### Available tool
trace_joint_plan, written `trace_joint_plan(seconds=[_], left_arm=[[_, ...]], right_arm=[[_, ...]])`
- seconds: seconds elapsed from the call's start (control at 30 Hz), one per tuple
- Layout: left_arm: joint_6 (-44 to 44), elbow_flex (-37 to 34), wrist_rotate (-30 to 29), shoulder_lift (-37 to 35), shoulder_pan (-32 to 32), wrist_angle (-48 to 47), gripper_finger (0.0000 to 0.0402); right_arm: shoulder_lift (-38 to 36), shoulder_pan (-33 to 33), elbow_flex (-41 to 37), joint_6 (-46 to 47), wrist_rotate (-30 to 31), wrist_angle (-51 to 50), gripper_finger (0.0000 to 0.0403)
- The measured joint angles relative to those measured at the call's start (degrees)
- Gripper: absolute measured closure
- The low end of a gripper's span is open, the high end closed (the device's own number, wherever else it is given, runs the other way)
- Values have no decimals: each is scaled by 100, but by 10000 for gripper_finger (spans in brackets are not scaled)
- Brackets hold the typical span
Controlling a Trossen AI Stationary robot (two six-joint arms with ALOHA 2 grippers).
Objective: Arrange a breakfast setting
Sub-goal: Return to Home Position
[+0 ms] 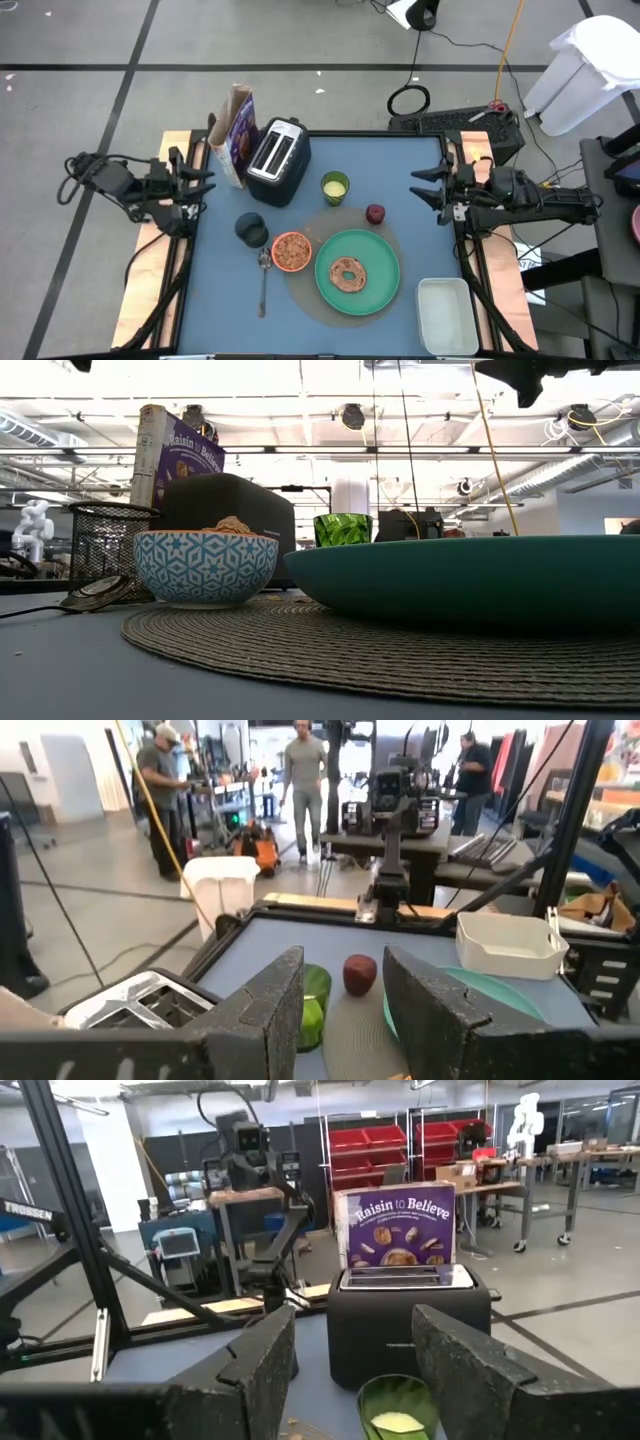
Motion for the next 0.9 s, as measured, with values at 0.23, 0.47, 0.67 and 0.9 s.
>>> trace_joint_plan(seconds=[0.23, 0.47, 0.67, 0.9], left_arm=[[575, -1054, 8, -979, -2, 842, 257], [1113, -1774, 16, -1828, -2, 1338, 256], [1278, -2014, 103, -1873, 4, 1484, 256], [1615, -2479, 113, -1873, 29, 2087, 256]], right_arm=[[-17, -1, 0, 114, -135, -157, 204], [-17, -1, 0, 125, -593, -140, 204], [-43, -1, 0, 184, -607, -134, 214], [-115, -9, 1, 48, -605, -100, 247]])
